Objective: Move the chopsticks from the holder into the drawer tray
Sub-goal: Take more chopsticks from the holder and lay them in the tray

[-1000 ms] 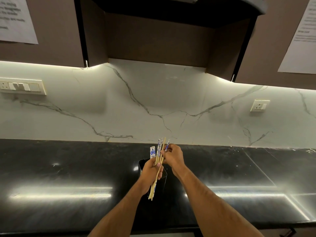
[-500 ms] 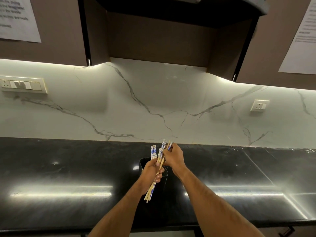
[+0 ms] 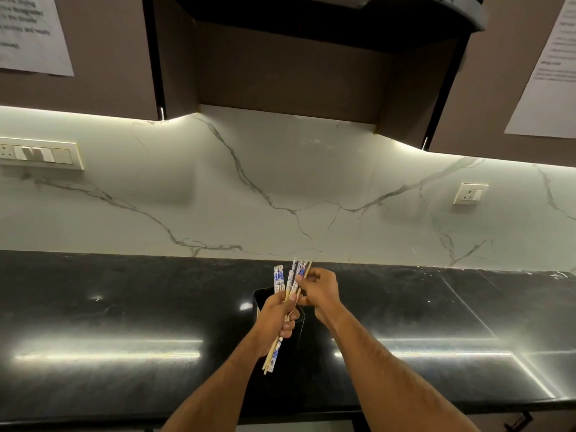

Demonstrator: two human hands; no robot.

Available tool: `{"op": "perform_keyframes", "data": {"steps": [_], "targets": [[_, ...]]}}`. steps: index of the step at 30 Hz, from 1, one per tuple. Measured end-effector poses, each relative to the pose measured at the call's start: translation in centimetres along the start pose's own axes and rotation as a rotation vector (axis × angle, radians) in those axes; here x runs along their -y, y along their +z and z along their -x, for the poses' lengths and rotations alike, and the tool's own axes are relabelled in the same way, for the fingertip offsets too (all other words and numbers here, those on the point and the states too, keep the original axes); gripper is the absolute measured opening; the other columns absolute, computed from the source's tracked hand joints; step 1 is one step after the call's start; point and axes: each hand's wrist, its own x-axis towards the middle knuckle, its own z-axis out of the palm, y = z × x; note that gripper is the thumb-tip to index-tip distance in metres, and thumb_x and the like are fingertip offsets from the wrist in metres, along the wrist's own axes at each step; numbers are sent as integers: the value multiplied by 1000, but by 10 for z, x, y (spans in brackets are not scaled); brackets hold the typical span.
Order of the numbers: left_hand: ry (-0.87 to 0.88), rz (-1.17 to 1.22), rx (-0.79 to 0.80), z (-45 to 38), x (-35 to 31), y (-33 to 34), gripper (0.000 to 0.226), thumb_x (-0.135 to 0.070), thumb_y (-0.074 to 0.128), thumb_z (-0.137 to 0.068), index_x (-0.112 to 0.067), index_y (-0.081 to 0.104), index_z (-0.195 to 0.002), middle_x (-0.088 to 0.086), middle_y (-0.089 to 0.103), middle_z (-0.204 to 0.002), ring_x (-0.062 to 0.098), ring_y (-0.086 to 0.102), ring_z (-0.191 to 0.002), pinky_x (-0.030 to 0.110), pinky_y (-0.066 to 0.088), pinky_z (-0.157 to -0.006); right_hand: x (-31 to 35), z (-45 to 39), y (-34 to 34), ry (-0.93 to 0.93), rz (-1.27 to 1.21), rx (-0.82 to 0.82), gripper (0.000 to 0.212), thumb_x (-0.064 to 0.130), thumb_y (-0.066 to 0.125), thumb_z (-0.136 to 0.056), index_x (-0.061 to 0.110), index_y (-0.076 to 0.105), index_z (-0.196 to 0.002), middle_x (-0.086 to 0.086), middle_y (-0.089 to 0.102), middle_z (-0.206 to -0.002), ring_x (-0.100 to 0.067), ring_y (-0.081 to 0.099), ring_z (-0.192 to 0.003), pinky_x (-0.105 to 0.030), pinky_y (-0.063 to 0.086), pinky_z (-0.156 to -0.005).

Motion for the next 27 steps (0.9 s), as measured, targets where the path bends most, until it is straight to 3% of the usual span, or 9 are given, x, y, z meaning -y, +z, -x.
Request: {"op": "perform_keyframes", "data": {"steps": [5, 10, 14, 19, 24, 27], "targets": [[31, -51, -66, 0, -2, 8, 28, -28, 47, -106, -4, 54, -119, 5, 58, -71, 12, 49, -52, 25, 41, -46, 1, -3, 1, 46, 31, -152, 5, 8, 78, -84, 9, 74, -83, -9, 76, -78, -18, 75, -61, -42, 64, -61], [40, -74, -157, -5, 2, 6, 24, -21, 43, -107, -4, 56, -116, 12, 70, -80, 22, 65, -63, 37, 59, -63, 5, -7, -4, 20, 3, -315, 17, 14, 77, -85, 14, 74, -68, -3, 72, -60, -16, 73, -54, -38, 63, -53], [-13, 26, -328, -12, 9, -1, 23, -17, 44, -106, -2, 59, -116, 15, 72, -75, 26, 70, -64, 45, 62, -73, 17, -14, -16, -42, -49, -430, 19, 17, 77, -87, 19, 73, -68, -3, 71, -62, -16, 71, -51, -34, 62, -52], [-90, 286, -548, -25, 1, -6, 19, -11, 45, -105, -1, 61, -108, 26, 73, -96, 38, 74, -85, 51, 62, -82, 33, -23, -40, -87, -231, -565, 15, 17, 76, -87, 18, 71, -73, -9, 72, -72, -23, 72, -61, -31, 62, -56], [-29, 561, -596, -32, 1, -4, 20, -8, 43, -106, 0, 60, -113, 25, 74, -102, 34, 76, -89, 49, 60, -89, 34, -19, -50, -114, -407, -536, 5, 7, 75, -87, 9, 73, -83, -13, 74, -78, -24, 75, -71, -30, 63, -63], [-41, 640, -594, -39, 0, -1, 21, -8, 44, -106, 0, 60, -114, 24, 74, -102, 32, 77, -88, 46, 60, -88, 25, -11, -47, -69, -423, -341, 8, -5, 73, -82, 3, 74, -85, -17, 74, -83, -26, 75, -74, -30, 63, -66]]}}
